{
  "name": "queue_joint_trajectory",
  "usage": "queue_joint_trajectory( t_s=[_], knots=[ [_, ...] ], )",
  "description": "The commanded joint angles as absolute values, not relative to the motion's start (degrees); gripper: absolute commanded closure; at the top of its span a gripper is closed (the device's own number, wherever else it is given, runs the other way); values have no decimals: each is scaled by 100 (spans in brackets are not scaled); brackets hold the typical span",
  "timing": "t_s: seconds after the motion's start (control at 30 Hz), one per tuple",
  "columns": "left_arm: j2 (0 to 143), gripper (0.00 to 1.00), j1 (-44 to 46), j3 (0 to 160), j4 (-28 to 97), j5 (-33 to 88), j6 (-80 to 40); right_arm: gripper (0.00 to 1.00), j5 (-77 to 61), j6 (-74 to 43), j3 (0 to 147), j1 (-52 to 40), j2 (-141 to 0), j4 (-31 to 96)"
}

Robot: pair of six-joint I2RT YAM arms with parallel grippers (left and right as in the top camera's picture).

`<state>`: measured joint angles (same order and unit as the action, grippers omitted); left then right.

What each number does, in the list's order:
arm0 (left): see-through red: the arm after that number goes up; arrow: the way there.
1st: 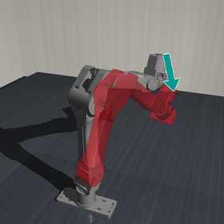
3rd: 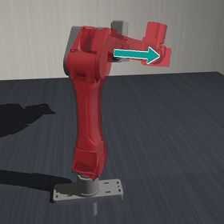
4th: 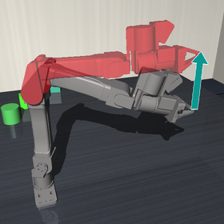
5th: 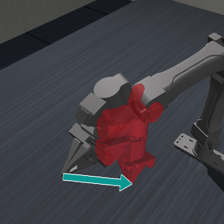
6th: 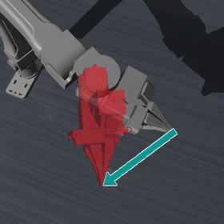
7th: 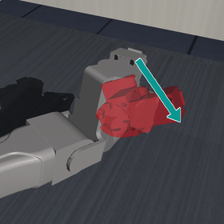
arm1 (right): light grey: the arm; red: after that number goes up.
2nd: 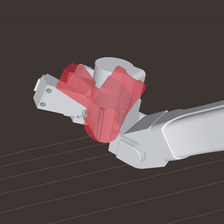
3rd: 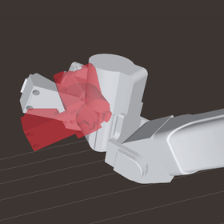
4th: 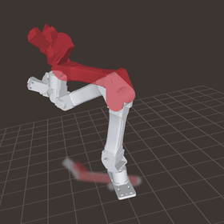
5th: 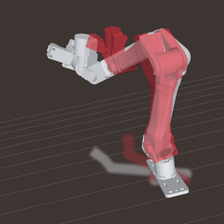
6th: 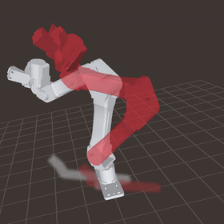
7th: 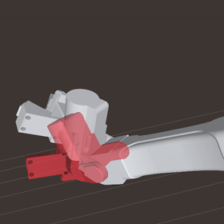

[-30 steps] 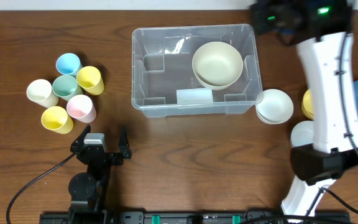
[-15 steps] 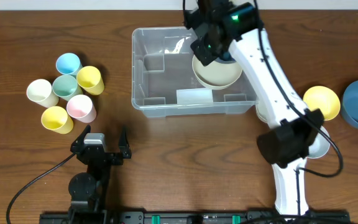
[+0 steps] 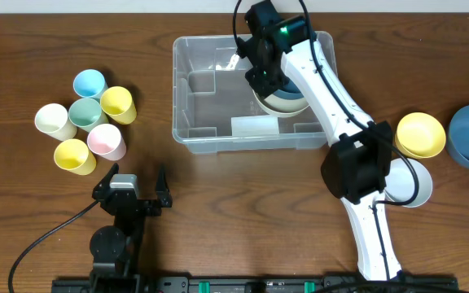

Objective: Pack container
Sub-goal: 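Carry the teal bowl over the bin and lower it onto the cream bowl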

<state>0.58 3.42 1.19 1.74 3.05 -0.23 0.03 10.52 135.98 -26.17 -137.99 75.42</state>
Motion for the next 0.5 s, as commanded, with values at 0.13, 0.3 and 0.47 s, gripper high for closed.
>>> queue_joint_trajectory(
  t_s=[0.13,0.3,0.47],
  knots=[
    [23,2,318,23,379,303,-91,99,106,919,13605,-2622,-13828,7546],
    [23,2,318,23,379,303,-91,62,104,923,13603,-2622,-13828,7564],
    [23,2,318,23,379,303,-91,55,106,928,13605,-2622,-13830,7559]
  ],
)
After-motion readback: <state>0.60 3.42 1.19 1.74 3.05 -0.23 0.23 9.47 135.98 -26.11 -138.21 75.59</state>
